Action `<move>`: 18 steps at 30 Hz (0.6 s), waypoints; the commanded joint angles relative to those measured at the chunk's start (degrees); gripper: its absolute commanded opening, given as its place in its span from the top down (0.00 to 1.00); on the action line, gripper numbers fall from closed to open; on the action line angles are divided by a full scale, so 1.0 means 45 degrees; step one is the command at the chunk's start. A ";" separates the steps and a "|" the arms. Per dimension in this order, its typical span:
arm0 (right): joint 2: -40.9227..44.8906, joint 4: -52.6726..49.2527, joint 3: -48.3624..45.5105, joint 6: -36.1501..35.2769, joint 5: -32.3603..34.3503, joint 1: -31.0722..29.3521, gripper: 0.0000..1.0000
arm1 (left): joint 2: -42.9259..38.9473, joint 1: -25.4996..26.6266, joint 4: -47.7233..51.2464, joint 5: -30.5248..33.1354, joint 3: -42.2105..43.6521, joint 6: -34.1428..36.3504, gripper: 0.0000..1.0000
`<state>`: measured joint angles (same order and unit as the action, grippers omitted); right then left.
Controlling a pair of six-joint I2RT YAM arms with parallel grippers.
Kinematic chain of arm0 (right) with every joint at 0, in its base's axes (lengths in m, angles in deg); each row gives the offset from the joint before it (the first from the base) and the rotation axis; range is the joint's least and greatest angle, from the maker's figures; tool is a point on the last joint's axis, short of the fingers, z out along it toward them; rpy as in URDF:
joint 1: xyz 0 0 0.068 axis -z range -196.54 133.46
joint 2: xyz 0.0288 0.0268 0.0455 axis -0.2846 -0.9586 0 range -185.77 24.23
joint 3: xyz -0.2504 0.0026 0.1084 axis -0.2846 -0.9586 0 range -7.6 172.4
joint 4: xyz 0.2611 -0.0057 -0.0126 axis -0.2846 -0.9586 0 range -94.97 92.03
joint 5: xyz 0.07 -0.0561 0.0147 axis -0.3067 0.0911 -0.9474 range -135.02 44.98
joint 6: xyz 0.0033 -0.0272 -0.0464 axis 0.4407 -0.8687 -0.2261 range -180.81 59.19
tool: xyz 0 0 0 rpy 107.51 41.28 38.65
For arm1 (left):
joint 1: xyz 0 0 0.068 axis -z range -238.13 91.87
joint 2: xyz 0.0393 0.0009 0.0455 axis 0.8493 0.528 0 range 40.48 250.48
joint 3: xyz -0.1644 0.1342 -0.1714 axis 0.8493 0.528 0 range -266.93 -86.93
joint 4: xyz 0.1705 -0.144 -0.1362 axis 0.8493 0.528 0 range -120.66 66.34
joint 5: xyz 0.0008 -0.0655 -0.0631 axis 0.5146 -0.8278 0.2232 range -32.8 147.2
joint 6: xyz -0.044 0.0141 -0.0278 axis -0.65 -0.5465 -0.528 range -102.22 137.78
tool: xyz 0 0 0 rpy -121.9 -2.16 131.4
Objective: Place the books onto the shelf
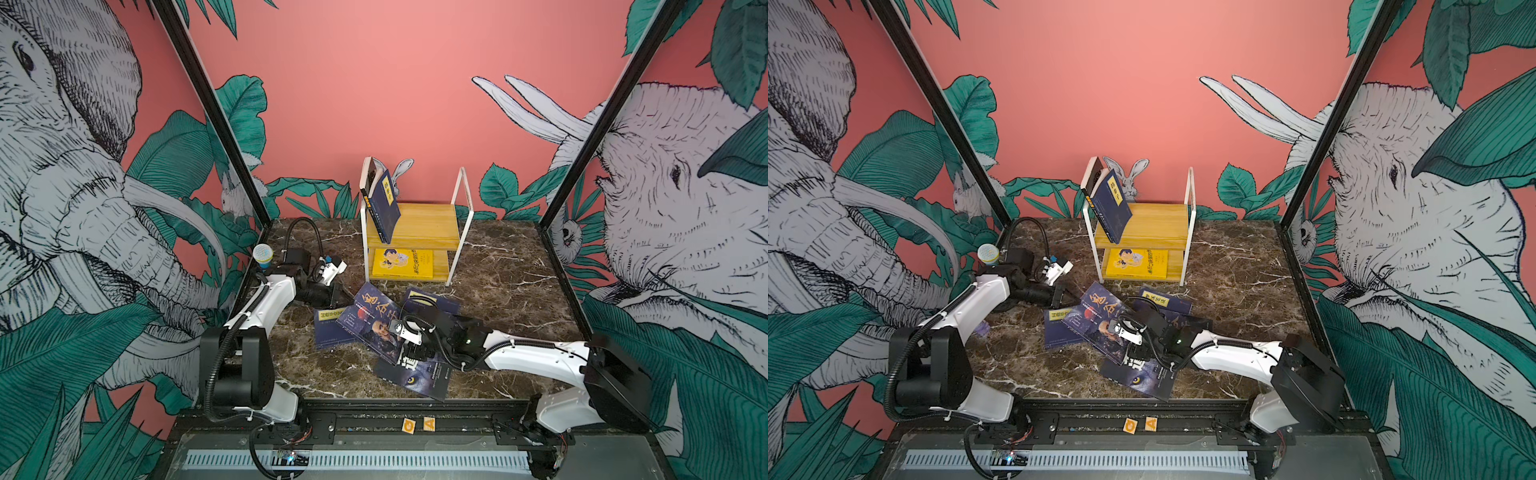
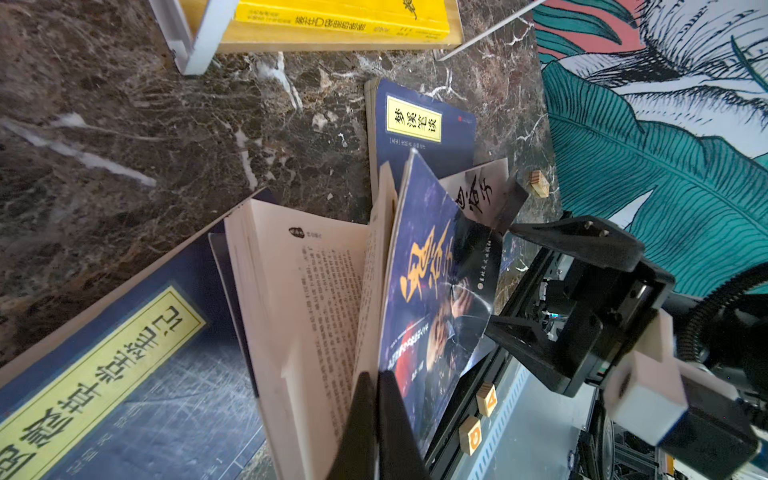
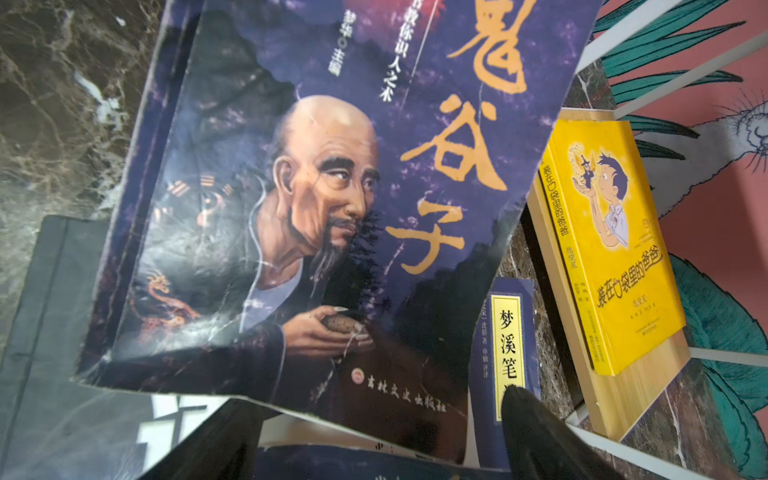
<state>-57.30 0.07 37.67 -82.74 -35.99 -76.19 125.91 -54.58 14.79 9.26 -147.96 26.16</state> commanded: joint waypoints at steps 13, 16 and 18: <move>0.2550 -0.2700 -0.0169 0.0663 0.0089 -0.0741 0.10 | -0.0508 -0.0222 -0.0196 -0.0947 0.0050 -0.0516 1.00; 0.2445 -0.2453 0.0230 0.1004 0.0610 -0.1235 0.10 | -0.0542 -0.0261 -0.0057 -0.0909 -0.0027 -0.0508 1.00; 0.2021 -0.1764 0.0485 0.0990 0.1539 -0.1833 0.10 | -0.0546 -0.0279 -0.0080 -0.0942 -0.0030 -0.0515 1.00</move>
<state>-46.83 -10.57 37.87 -79.59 -33.52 -81.70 125.63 -55.41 14.18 7.23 -147.92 24.61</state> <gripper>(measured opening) 0.905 0.044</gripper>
